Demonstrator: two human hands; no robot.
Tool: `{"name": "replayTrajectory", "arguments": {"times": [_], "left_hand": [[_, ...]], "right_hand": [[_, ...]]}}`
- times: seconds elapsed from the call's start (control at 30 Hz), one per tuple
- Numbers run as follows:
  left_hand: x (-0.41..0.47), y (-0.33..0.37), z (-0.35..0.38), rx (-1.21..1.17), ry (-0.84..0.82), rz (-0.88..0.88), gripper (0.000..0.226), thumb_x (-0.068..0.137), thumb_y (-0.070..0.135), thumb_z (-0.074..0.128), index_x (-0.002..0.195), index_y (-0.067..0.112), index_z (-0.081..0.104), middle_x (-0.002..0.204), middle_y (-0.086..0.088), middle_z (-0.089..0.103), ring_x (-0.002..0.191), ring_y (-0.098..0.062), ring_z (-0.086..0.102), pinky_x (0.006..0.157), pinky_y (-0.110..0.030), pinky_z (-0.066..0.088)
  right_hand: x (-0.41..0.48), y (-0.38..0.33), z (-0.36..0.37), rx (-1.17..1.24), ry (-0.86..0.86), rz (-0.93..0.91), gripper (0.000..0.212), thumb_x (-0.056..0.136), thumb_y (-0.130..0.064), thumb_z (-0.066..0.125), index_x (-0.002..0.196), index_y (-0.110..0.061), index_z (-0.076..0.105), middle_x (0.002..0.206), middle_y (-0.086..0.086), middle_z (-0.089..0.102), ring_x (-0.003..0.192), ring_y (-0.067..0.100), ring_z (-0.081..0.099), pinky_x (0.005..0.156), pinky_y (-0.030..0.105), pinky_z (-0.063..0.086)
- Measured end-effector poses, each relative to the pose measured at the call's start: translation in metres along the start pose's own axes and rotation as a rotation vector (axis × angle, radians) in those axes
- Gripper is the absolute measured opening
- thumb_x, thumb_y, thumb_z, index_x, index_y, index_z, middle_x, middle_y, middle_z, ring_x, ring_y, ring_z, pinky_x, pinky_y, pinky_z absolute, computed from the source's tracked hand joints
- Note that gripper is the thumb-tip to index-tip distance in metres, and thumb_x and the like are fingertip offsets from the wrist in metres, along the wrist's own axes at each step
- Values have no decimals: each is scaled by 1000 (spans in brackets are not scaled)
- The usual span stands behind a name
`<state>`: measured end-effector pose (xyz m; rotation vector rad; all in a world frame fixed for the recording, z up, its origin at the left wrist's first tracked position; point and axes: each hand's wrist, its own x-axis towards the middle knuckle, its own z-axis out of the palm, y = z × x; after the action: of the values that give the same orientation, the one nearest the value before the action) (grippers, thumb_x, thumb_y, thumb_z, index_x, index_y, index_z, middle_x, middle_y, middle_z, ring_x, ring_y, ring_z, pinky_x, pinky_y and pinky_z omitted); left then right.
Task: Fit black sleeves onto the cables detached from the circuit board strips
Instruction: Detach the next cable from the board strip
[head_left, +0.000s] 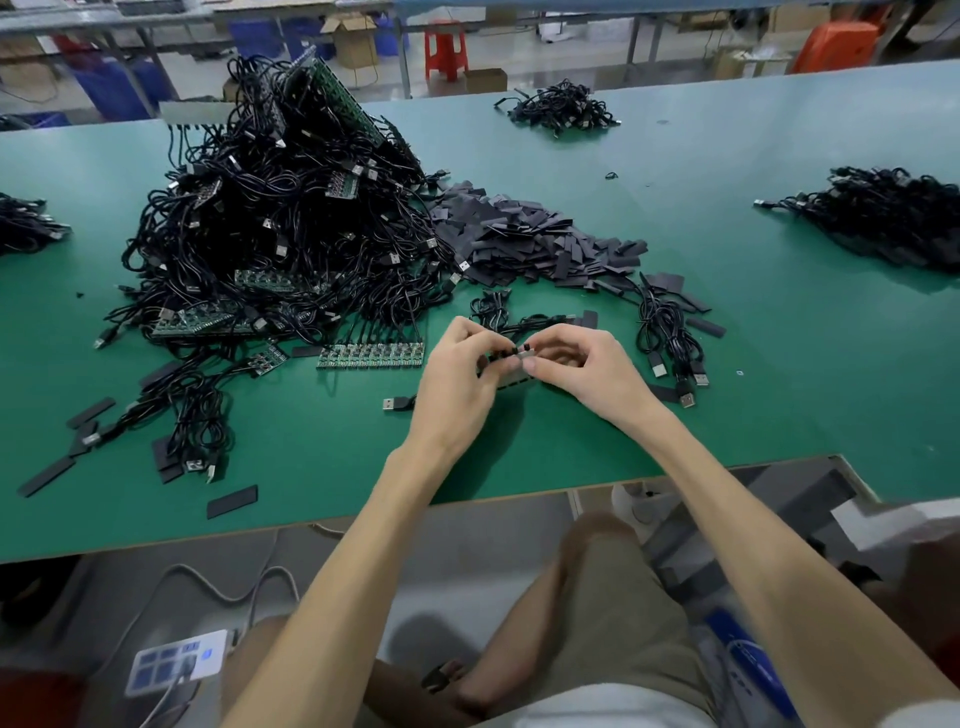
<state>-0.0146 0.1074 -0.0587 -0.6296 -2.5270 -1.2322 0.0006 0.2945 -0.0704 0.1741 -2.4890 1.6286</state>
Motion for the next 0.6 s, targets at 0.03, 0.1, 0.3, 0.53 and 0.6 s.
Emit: {"name": "replayTrajectory", "arguments": {"times": [0.03, 0.1, 0.3, 0.53, 0.6], "left_hand": [[0, 1, 4, -7, -13, -9, 13, 92, 20, 75, 101, 11, 76, 99, 3, 58, 79, -1, 52, 77, -15, 44], [0, 1, 8, -13, -22, -28, 13, 94, 21, 73, 103, 12, 75, 100, 3, 60, 78, -3, 53, 77, -25, 48], [0, -1, 10, -17, -7, -66, 11, 93, 29, 71, 101, 22, 73, 100, 9, 60, 78, -4, 59, 77, -33, 54], [0, 3, 16, -20, 13, -139, 11, 88, 31, 70, 93, 31, 60, 94, 12, 60, 75, -15, 60, 73, -41, 54], [0, 2, 16, -28, 10, -164, 12, 88, 32, 71, 91, 30, 59, 86, 13, 61, 72, -13, 57, 67, -37, 51]], "right_hand": [[0, 1, 0, 2, 4, 7, 17, 88, -18, 80, 103, -13, 75, 93, -1, 77, 88, 12, 71, 79, 22, 53], [0, 3, -1, 1, 13, 27, 17, 87, -15, 80, 103, -11, 75, 91, 1, 76, 82, 11, 69, 77, 22, 52], [-2, -1, 2, -49, 70, 11, 13, 85, -15, 82, 93, -11, 73, 85, -1, 76, 78, 13, 70, 71, 19, 51], [-4, -4, 1, -71, 73, 5, 10, 84, -9, 81, 89, -10, 73, 85, 0, 76, 78, 11, 69, 69, 24, 50], [-3, -3, 0, -56, 71, 21, 11, 83, -8, 82, 89, -8, 72, 87, 3, 77, 82, 14, 72, 75, 32, 56]]}}
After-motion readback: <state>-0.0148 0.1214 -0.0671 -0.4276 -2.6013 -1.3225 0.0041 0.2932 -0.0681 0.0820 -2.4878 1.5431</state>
